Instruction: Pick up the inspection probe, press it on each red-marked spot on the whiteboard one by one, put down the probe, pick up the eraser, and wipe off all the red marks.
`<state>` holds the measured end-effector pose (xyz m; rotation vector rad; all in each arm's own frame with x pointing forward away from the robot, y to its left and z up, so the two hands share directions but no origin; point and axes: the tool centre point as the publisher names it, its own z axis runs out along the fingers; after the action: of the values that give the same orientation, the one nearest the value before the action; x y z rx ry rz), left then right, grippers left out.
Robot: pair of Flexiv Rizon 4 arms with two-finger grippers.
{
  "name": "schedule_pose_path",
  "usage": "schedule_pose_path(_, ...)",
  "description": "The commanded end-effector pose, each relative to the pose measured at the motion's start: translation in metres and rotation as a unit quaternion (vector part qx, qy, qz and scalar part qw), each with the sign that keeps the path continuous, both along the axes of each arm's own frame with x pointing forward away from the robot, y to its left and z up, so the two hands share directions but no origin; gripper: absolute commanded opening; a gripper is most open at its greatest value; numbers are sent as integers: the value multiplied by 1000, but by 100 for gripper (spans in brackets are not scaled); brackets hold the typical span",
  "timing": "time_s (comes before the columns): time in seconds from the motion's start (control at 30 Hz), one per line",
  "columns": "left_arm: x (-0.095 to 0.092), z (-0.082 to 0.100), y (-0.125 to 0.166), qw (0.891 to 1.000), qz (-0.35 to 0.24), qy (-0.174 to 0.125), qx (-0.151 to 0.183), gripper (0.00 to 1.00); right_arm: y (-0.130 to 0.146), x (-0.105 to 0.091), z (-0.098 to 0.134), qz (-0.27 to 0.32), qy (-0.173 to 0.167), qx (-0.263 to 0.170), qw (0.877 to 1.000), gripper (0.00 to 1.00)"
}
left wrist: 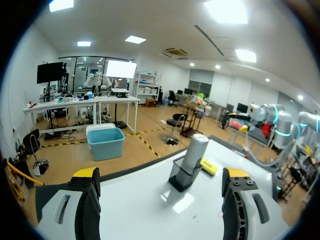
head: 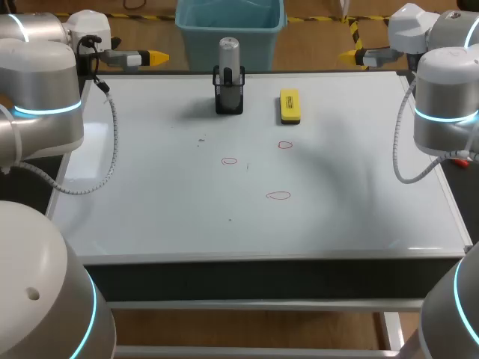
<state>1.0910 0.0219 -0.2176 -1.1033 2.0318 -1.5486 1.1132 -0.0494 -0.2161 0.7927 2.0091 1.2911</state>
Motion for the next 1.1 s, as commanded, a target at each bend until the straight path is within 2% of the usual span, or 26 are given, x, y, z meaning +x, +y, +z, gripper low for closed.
schedule_pose_path(0.03,0,0,0,1000,0,0,-1,100,0,0,0,0,1,-1,1000,100)
schedule_pose_path(1.0,0,0,0,1000,0,0,-1,100,0,0,0,0,1,-1,1000,100)
schedule_pose_path(1.1,5,-4,-7,999,-47,-4,-1,100,0,0,0,0,1,-1,1000,100)
